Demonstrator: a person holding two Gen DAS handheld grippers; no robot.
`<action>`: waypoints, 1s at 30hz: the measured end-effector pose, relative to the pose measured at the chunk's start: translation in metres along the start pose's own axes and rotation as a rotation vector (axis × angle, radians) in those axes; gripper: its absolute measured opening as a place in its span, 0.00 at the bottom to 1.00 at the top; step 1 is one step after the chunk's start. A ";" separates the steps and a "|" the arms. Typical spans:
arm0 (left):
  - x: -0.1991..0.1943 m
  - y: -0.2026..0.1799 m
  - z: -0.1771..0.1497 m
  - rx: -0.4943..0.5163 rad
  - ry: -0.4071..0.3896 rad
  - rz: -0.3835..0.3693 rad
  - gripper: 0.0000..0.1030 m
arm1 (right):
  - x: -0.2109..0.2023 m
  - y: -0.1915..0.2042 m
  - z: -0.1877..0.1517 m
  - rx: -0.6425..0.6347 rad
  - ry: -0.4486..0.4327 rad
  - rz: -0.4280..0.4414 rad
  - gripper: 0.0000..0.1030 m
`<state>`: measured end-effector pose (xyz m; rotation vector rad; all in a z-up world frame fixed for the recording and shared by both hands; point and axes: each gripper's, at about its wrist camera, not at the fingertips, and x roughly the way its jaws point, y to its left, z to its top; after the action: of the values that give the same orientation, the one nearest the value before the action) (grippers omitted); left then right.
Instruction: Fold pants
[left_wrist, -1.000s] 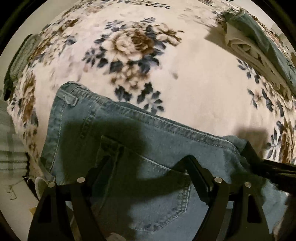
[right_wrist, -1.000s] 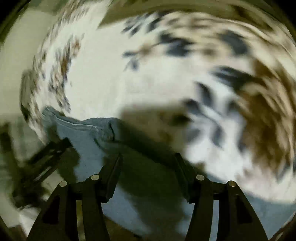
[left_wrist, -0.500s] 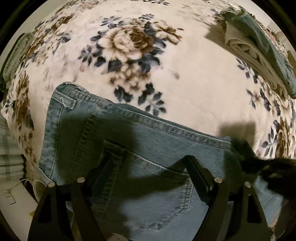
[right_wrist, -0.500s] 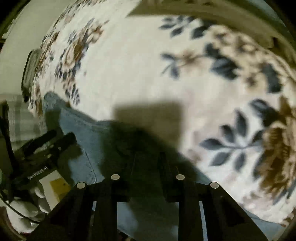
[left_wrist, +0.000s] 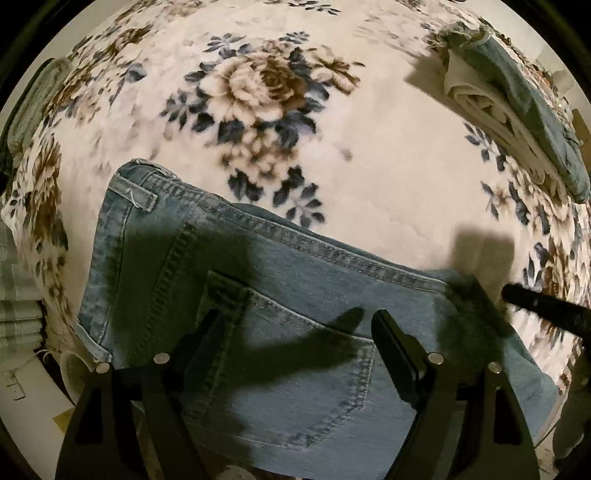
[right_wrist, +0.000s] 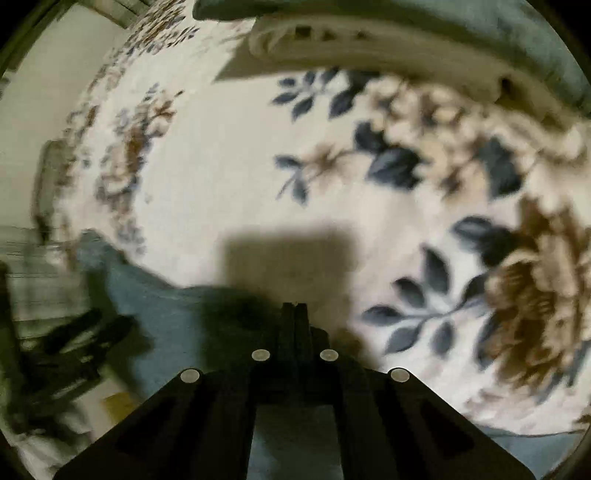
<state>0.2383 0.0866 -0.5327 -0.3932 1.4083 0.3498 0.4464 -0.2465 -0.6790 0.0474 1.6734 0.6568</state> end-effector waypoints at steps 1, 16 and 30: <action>-0.001 -0.001 -0.001 0.003 -0.002 0.003 0.78 | 0.002 -0.003 -0.005 -0.010 0.033 0.026 0.03; 0.003 -0.003 -0.012 0.020 0.009 0.022 0.78 | 0.052 0.049 -0.009 -0.126 0.014 -0.210 0.00; -0.007 -0.027 -0.011 0.057 0.003 0.016 0.78 | 0.035 -0.014 -0.021 -0.051 0.179 -0.063 0.39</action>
<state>0.2404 0.0578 -0.5257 -0.3355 1.4218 0.3215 0.4236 -0.2530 -0.7149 -0.1031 1.8212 0.6713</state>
